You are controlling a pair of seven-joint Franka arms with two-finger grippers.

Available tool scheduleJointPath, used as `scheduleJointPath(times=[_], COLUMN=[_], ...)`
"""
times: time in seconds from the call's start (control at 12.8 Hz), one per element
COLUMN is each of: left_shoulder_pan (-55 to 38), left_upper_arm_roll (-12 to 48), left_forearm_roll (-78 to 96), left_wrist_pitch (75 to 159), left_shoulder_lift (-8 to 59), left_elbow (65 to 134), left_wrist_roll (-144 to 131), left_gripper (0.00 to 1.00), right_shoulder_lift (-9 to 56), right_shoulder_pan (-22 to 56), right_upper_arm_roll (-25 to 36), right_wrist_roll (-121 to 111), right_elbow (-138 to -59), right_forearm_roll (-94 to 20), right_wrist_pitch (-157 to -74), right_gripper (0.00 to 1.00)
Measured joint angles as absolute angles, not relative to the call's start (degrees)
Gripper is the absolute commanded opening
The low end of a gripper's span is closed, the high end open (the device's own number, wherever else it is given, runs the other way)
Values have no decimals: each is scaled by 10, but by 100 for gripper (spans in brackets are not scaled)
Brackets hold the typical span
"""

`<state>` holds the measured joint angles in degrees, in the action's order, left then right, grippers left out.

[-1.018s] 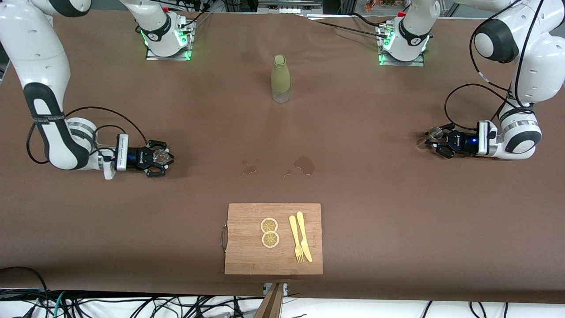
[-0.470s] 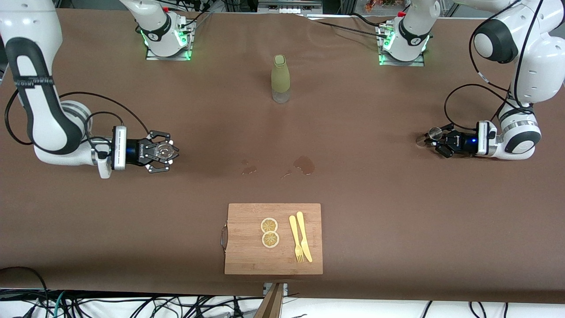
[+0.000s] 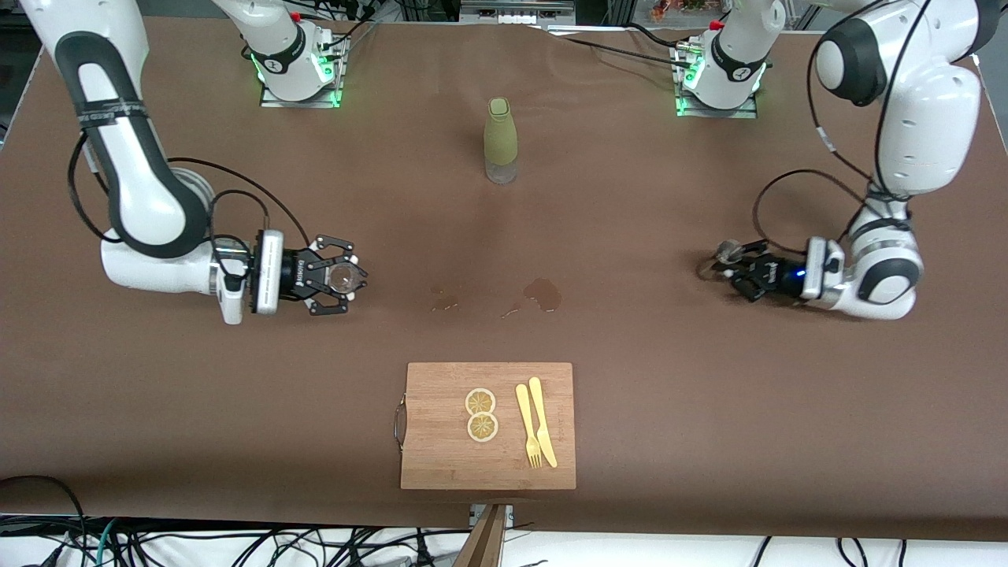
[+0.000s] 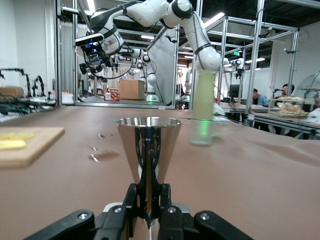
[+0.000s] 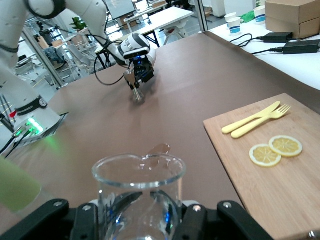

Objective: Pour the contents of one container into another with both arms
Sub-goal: 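Lift the glass cup with the right gripper while the left gripper brings the jigger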

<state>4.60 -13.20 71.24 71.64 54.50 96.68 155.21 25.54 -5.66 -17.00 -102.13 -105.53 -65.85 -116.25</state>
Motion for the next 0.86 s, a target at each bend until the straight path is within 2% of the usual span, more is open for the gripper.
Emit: scheduleJointPath(times=[0.39, 0.63, 0.86], left_shoulder_pan=[-40, -74, -100], left_upper_arm_roll=[-16, 36, 85], left_forearm_roll=[881, 927, 961], left_wrist_pitch=[867, 947, 1026], left_shoulder_lift=[545, 545, 545], left_elbow=[969, 971, 972], left_wrist_roll=[1522, 1506, 1481], left_gripper=[0, 0, 0], right_shoulder_lift=[255, 255, 254], right_shoulder_pan=[-25, -11, -3], right_upper_arm_roll=[-243, -253, -254], right_wrist_roll=[-987, -984, -982], right_elbow=[-1042, -1044, -1044], right_forearm_roll=[-658, -651, -612], right_wrist_pitch=[-1299, -1321, -1325], right_gripper=[14, 9, 9])
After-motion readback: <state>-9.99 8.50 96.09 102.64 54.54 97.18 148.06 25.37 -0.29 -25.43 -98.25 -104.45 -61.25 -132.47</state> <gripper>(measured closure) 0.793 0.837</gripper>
